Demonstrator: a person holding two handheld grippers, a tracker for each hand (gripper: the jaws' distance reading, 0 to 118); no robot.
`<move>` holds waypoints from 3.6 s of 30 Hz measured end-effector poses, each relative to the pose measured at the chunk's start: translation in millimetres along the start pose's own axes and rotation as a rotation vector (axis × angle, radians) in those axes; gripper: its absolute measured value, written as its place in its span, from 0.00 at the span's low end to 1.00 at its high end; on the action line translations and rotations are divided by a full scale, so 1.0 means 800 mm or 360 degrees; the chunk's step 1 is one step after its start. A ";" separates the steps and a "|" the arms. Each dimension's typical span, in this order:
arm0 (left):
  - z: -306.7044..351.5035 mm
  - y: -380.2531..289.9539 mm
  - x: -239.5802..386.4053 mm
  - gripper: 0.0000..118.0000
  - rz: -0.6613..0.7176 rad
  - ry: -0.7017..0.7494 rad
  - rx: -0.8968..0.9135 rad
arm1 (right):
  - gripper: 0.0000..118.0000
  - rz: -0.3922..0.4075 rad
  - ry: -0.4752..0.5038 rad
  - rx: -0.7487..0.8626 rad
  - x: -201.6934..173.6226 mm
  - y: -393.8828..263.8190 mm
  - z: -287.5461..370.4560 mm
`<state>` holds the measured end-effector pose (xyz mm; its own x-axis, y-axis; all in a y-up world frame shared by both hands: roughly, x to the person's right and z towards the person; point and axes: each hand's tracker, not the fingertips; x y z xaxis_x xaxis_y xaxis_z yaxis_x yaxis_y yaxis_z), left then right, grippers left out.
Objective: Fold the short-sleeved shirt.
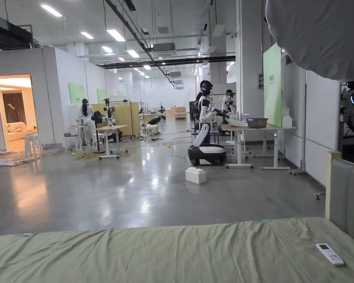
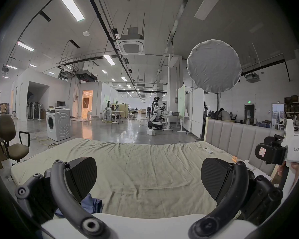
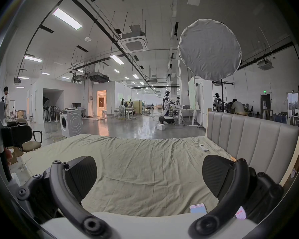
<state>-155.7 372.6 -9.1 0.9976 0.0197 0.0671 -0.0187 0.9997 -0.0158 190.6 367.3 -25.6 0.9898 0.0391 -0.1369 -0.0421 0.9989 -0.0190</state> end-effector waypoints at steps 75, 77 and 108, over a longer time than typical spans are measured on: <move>0.003 0.010 0.001 1.00 0.0082 0.0023 -0.0011 | 1.00 -0.0205 -0.0052 -0.0409 -0.038 0.016 -0.030; 0.003 0.010 0.001 1.00 0.0072 0.0017 -0.0021 | 1.00 -0.0332 -0.0038 -0.0425 -0.030 0.019 -0.030; -0.001 0.011 0.017 1.00 0.0022 -0.0045 -0.0056 | 1.00 -0.0475 -0.0299 -0.0351 -0.005 0.026 -0.017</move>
<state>-142.4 381.8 -9.2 0.9949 0.0341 0.0946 -0.0292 0.9982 -0.0522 183.7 387.8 -39.2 0.9697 -0.2274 0.0896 0.2428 0.9387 -0.2448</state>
